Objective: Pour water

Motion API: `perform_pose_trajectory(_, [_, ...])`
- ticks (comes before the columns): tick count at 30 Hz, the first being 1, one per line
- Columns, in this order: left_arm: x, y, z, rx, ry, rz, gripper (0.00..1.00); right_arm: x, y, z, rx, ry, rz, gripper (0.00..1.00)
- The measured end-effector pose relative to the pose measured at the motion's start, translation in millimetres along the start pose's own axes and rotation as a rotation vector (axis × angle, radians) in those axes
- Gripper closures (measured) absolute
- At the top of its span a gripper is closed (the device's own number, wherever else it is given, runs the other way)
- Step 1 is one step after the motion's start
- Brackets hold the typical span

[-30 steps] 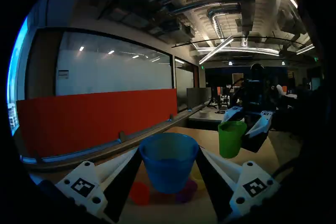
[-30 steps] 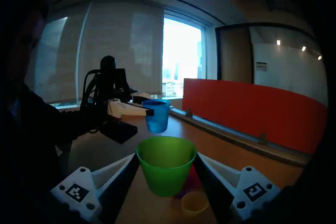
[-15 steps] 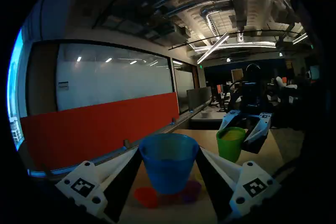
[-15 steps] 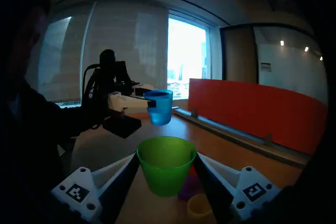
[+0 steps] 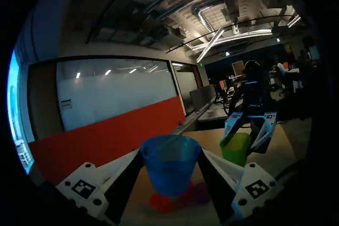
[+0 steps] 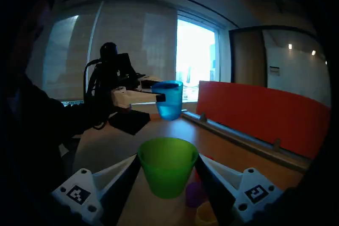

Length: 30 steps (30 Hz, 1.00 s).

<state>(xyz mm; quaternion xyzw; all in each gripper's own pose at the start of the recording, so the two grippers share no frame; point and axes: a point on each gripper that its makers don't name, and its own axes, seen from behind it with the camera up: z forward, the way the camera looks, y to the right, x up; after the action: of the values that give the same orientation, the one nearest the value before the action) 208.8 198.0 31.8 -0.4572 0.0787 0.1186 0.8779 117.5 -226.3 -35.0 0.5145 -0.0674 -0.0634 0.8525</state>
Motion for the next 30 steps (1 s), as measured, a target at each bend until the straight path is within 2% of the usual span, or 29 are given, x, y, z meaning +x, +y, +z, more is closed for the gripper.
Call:
perform_pose_trajectory(18, [28, 0.5, -7.8, 0.039, 0.025, 0.225, 0.14, 6, -20, 21.2, 0.071, 0.02, 0.008, 0.09])
perform_pose_trajectory(30, [34, 0.1, -5.8, 0.051, 0.026, 0.308, 0.14, 6, -30, 34.3, 0.106, 0.026, 0.015, 0.09])
